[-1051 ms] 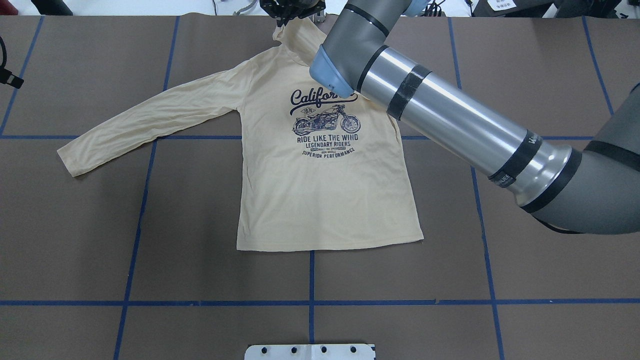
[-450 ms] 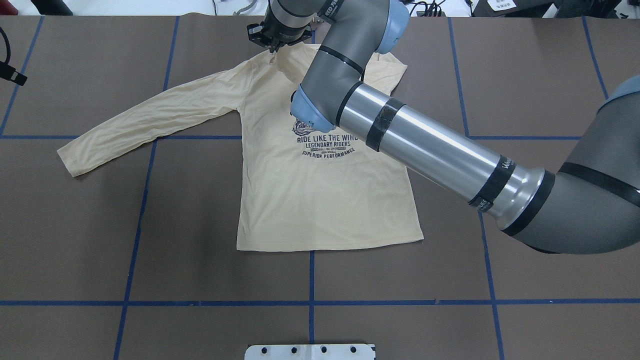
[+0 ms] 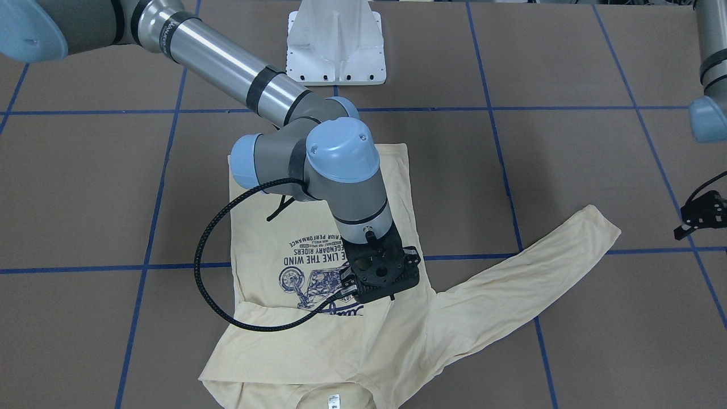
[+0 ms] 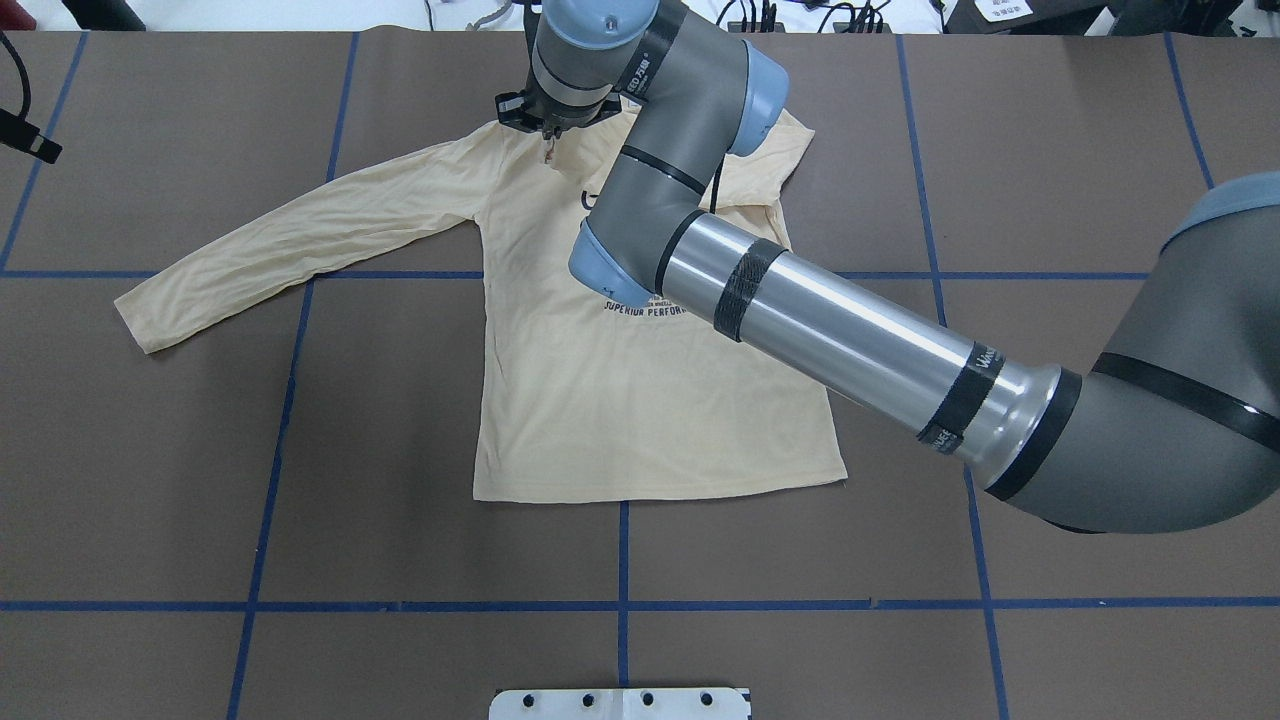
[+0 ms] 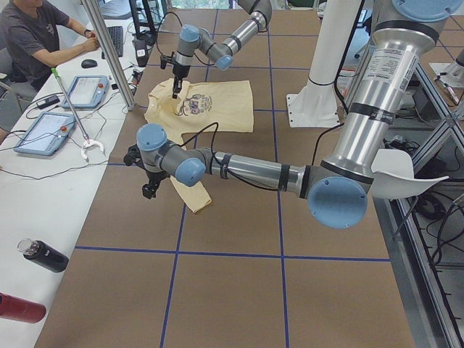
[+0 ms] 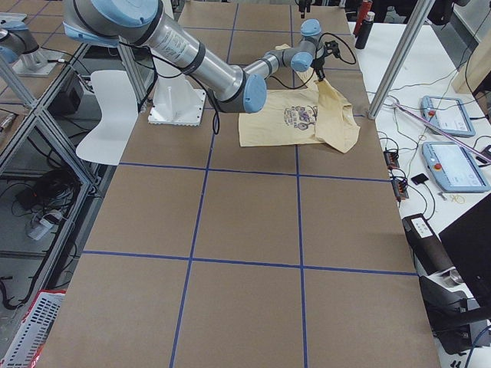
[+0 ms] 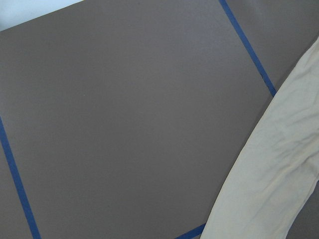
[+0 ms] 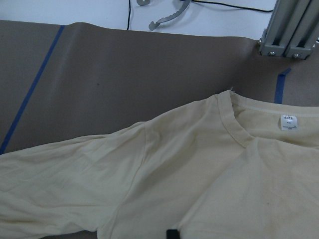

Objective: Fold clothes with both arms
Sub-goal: 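Lay the sleeve down near the collar and open the right gripper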

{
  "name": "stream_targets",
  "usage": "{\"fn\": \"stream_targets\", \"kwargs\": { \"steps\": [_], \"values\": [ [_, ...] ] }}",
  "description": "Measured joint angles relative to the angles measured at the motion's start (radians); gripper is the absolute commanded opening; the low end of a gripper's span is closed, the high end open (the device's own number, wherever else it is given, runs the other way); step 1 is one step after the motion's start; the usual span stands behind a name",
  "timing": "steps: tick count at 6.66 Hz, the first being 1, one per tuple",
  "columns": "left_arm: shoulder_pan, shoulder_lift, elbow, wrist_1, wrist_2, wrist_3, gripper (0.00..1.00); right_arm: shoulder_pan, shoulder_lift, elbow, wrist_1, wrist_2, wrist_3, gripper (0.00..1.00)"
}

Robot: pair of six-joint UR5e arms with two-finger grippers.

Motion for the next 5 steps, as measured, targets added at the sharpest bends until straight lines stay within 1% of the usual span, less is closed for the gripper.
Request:
{"fn": "stream_targets", "kwargs": {
  "steps": [3, 5],
  "values": [
    [0.000, -0.004, 0.003, 0.000, 0.000, 0.000, 0.99, -0.003, 0.032, -0.001, 0.007, -0.018, 0.195, 0.99],
    [0.002, -0.014, 0.001, -0.001, -0.001, -0.034, 0.99, 0.003, 0.026, 0.018, 0.009, -0.020, 0.266, 1.00]
  ]
}}
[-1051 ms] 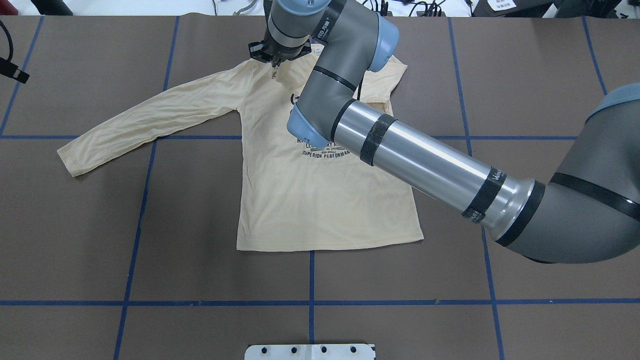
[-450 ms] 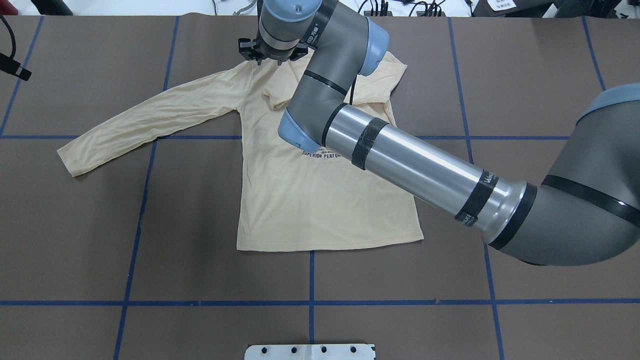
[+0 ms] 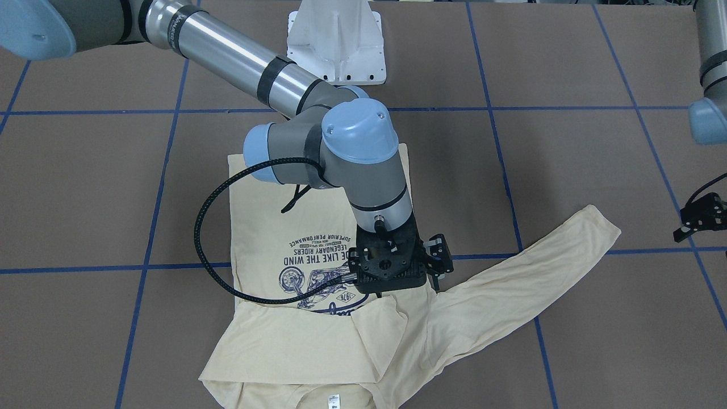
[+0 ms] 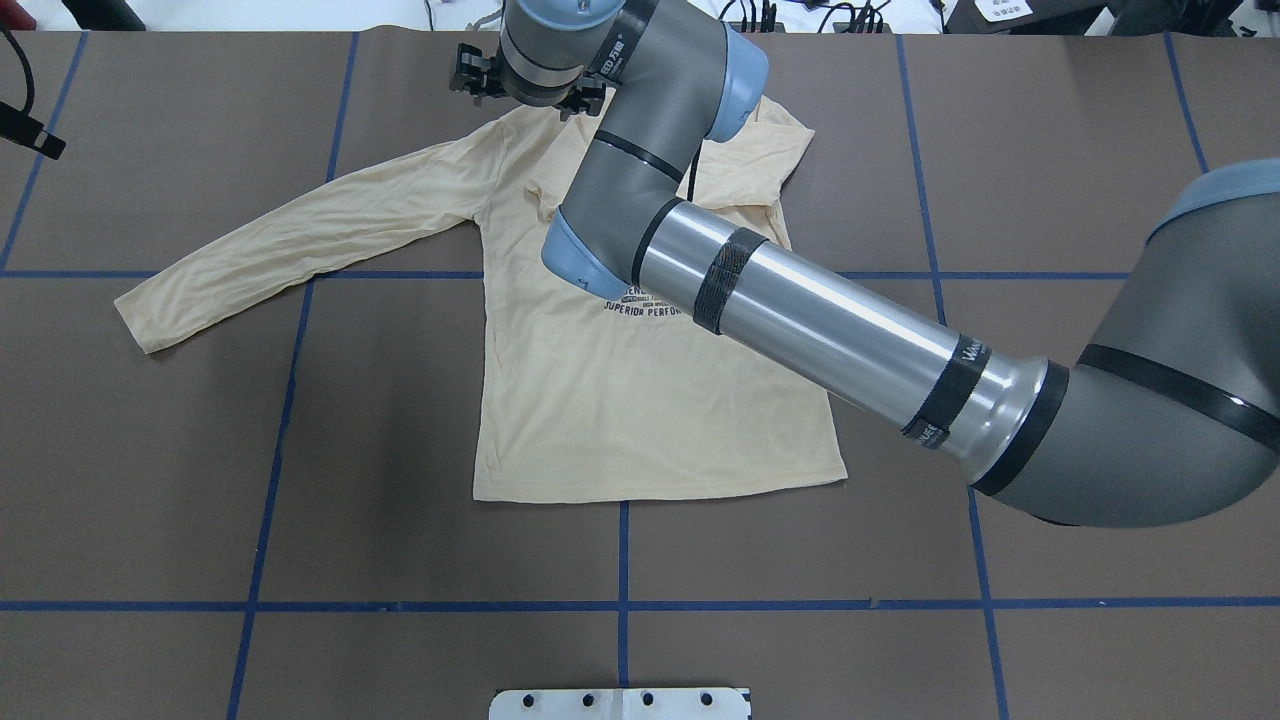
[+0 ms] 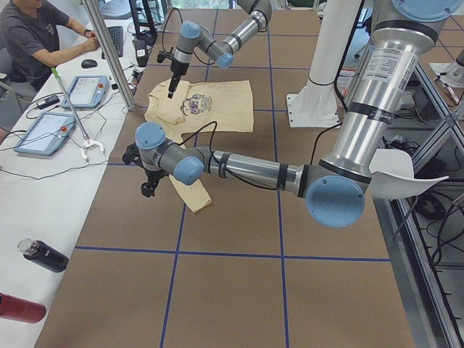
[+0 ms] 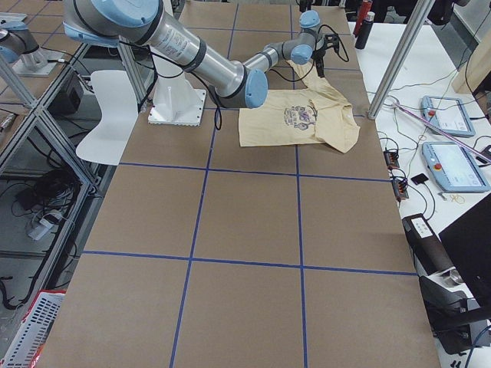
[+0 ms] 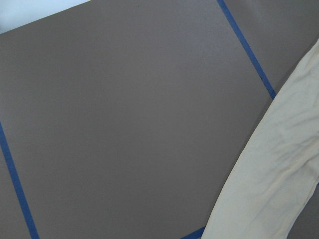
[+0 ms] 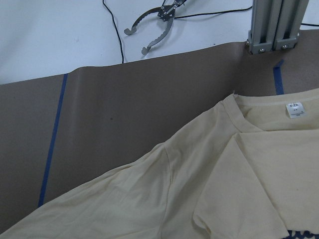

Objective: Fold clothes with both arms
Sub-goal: 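Lay the sleeve down near the collar and open the right gripper, then raise the right gripper away while the left gripper grasps the other cuff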

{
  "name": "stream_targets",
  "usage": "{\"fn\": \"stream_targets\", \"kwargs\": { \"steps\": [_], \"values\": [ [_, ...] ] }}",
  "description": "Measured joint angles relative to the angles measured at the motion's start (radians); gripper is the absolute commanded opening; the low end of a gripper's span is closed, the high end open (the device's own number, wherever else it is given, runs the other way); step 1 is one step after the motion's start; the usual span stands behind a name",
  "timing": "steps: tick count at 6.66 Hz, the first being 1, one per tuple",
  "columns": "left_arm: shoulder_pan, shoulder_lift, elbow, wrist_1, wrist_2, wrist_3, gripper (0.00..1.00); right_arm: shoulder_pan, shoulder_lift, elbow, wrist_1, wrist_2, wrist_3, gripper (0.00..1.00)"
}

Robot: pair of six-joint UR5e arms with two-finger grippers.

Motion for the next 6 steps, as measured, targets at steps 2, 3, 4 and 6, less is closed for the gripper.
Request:
{"fn": "stream_targets", "kwargs": {
  "steps": [2, 3, 4, 6],
  "values": [
    [0.008, -0.003, -0.008, -0.054, 0.018, -0.126, 0.99, 0.019, -0.105, 0.150, -0.070, 0.019, 0.021, 1.00],
    [0.032, 0.019, -0.026, -0.116, 0.069, -0.230, 0.99, 0.031, -0.169, 0.253, -0.156, 0.043, 0.001, 1.00],
    [0.082, 0.059, -0.071, -0.167, 0.153, -0.342, 0.99, 0.045, -0.224, 0.347, -0.256, 0.074, -0.037, 1.00],
    [0.216, 0.165, -0.170, -0.209, 0.297, -0.541, 0.99, 0.080, -0.365, 0.549, -0.440, 0.111, -0.162, 1.00]
  ]
}}
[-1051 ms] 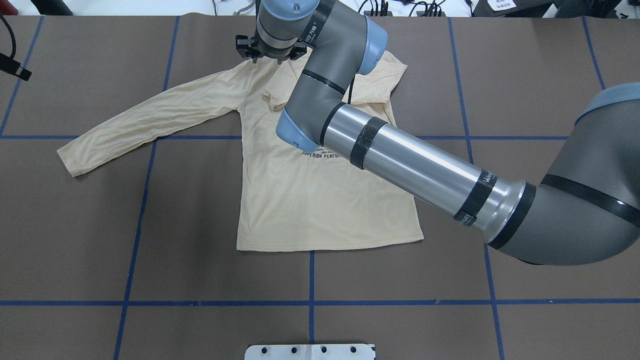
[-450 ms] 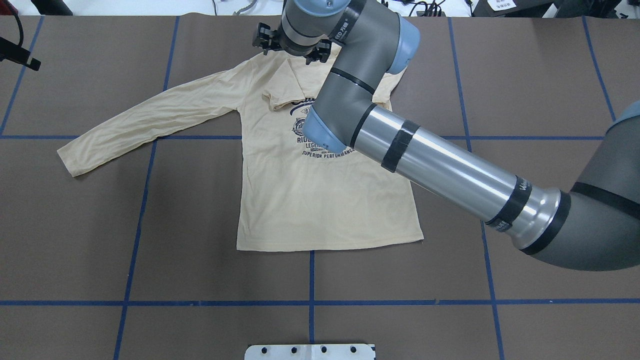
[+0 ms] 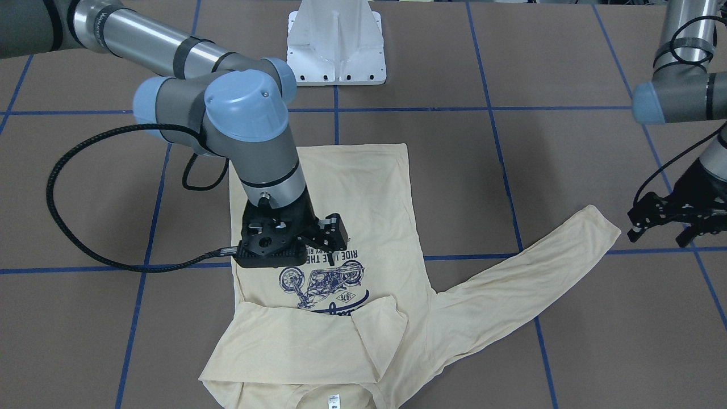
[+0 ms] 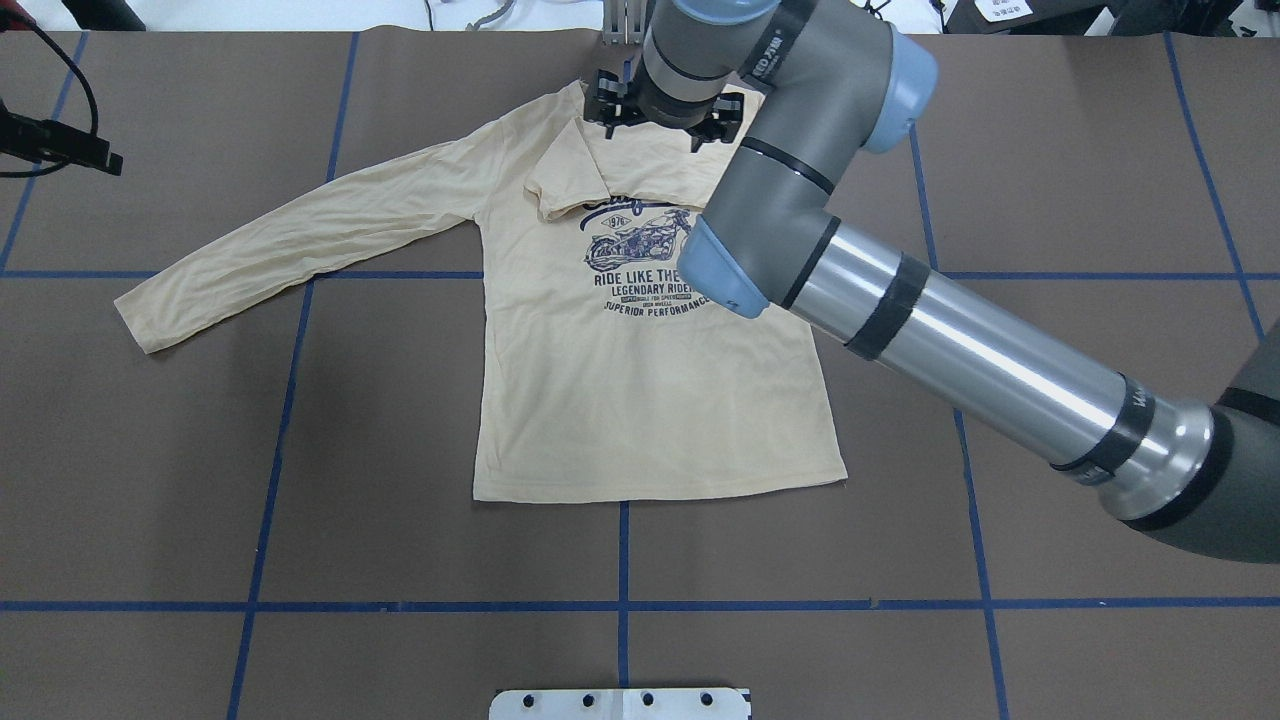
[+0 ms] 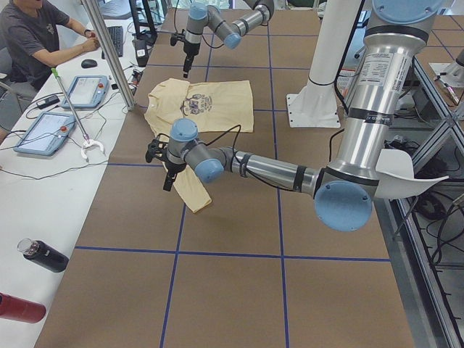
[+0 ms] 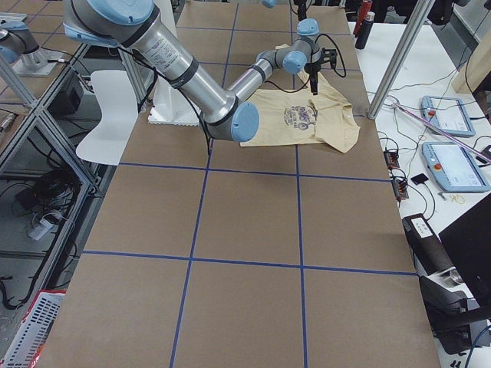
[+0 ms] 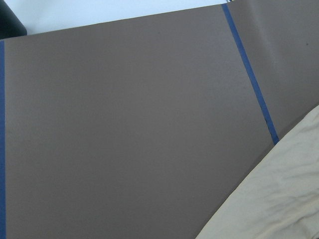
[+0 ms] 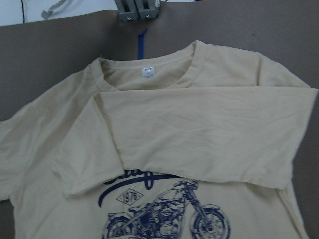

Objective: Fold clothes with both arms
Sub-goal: 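Raise the right gripper away while the left gripper grasps the other cuff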

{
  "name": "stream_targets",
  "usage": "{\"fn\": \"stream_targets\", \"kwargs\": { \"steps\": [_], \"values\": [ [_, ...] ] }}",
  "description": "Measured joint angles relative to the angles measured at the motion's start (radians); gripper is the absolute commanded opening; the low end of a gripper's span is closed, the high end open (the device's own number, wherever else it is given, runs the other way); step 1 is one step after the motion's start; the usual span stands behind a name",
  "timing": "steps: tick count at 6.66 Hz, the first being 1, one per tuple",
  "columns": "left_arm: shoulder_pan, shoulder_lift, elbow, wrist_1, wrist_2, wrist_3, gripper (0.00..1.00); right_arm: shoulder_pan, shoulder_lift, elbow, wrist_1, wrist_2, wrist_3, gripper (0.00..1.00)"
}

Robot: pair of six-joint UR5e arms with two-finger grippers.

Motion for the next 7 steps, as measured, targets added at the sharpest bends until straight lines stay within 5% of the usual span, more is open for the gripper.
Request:
{"fn": "stream_targets", "kwargs": {
  "steps": [3, 7],
  "values": [
    [0.134, 0.150, -0.026, -0.167, 0.101, -0.198, 0.98, 0.087, -0.218, 0.211, -0.093, 0.097, -0.168, 1.00],
    [0.195, 0.112, 0.111, -0.248, 0.147, -0.247, 0.86, 0.115, -0.267, 0.255, -0.094, 0.123, -0.200, 1.00]
  ]
}}
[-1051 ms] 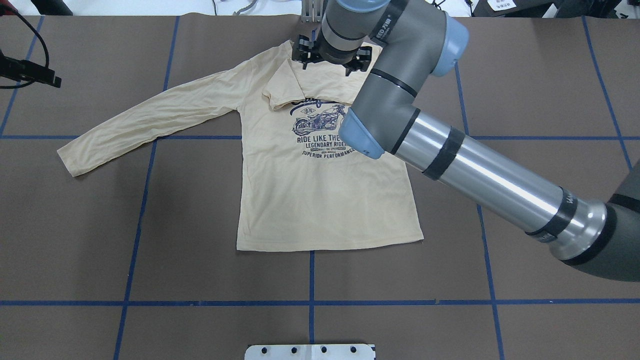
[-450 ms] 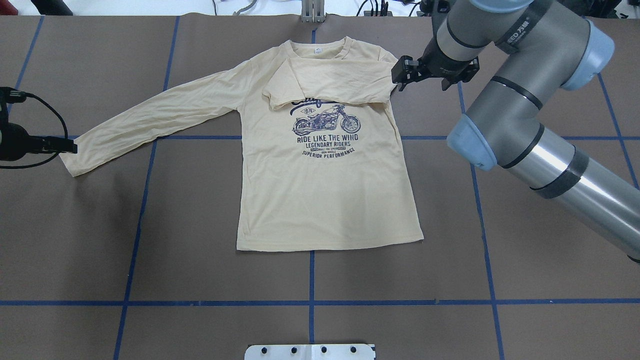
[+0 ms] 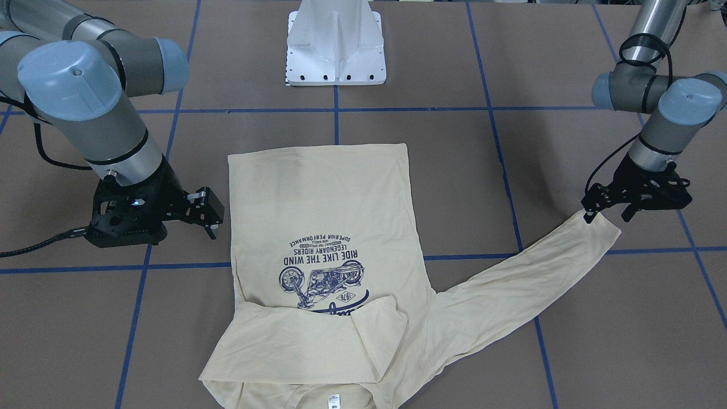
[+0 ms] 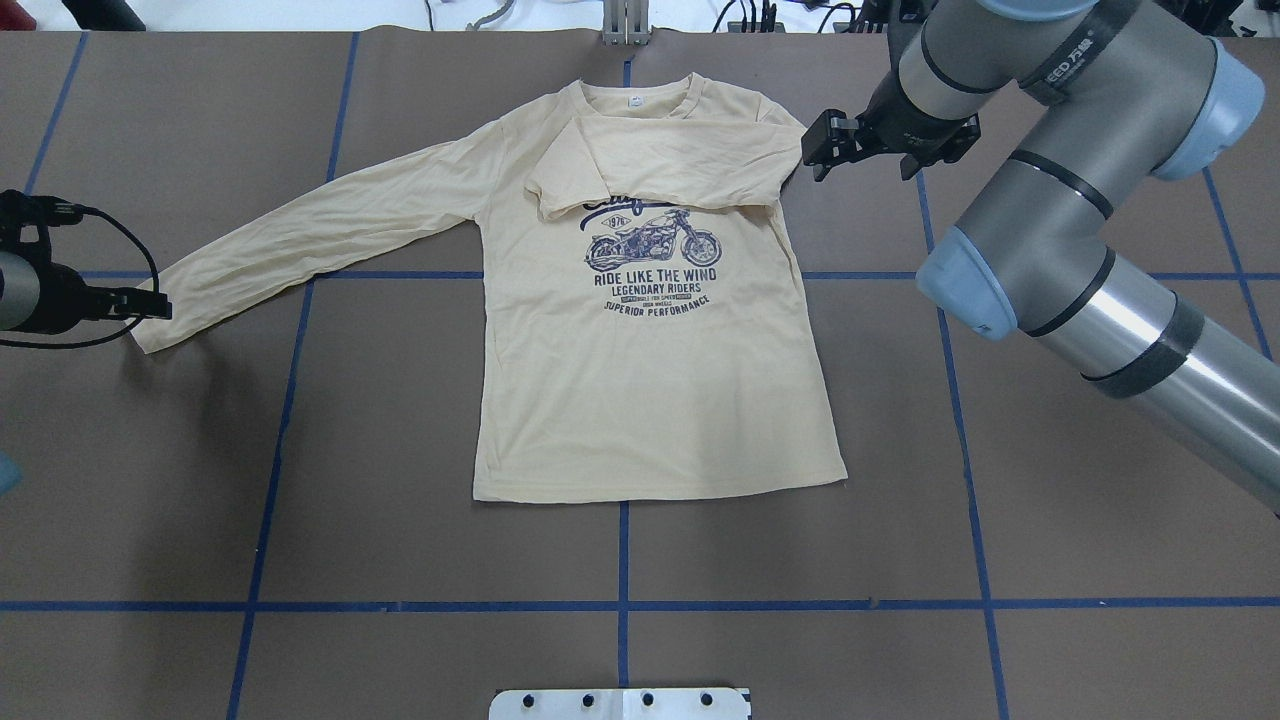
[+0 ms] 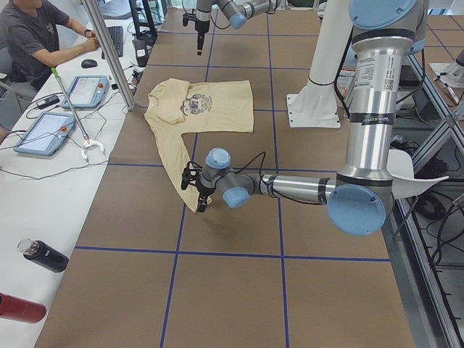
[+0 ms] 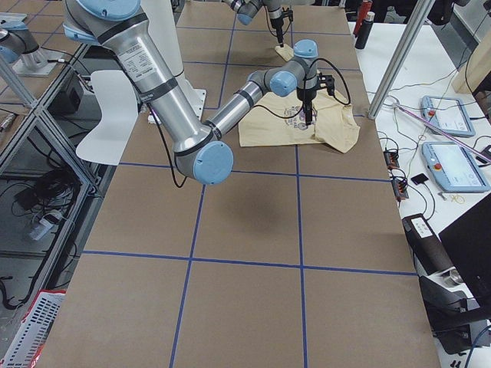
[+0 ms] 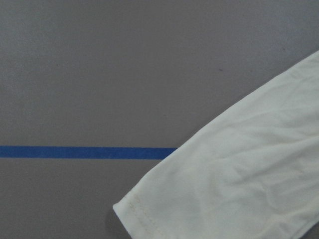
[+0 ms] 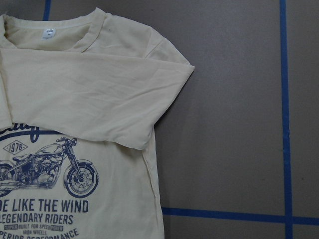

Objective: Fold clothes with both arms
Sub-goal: 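Raise the right gripper away while the left gripper grasps the other cuff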

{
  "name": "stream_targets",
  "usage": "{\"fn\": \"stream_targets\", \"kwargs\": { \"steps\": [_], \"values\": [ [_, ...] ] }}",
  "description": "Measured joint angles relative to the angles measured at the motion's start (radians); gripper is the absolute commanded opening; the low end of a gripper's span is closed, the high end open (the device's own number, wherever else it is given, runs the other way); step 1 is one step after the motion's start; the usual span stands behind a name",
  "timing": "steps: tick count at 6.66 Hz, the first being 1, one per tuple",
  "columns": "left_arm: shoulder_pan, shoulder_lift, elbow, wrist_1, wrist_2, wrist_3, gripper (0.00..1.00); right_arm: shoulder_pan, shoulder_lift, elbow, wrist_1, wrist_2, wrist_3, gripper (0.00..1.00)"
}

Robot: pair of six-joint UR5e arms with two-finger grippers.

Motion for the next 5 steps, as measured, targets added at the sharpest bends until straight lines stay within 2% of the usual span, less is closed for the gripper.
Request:
{"fn": "stream_targets", "kwargs": {
  "steps": [3, 4, 5],
  "values": [
    [0.001, -0.009, 0.032, -0.017, 0.001, 0.006, 0.78, 0.004, 0.000, 0.001, 0.002, 0.002, 0.000, 1.00],
    [0.001, -0.006, 0.034, -0.018, 0.001, 0.007, 0.69, 0.005, 0.001, 0.001, 0.003, 0.002, 0.000, 1.00],
    [0.001, -0.004, 0.035, -0.017, 0.001, 0.007, 0.66, 0.005, 0.001, 0.001, 0.003, 0.002, 0.000, 1.00]
  ]
}}
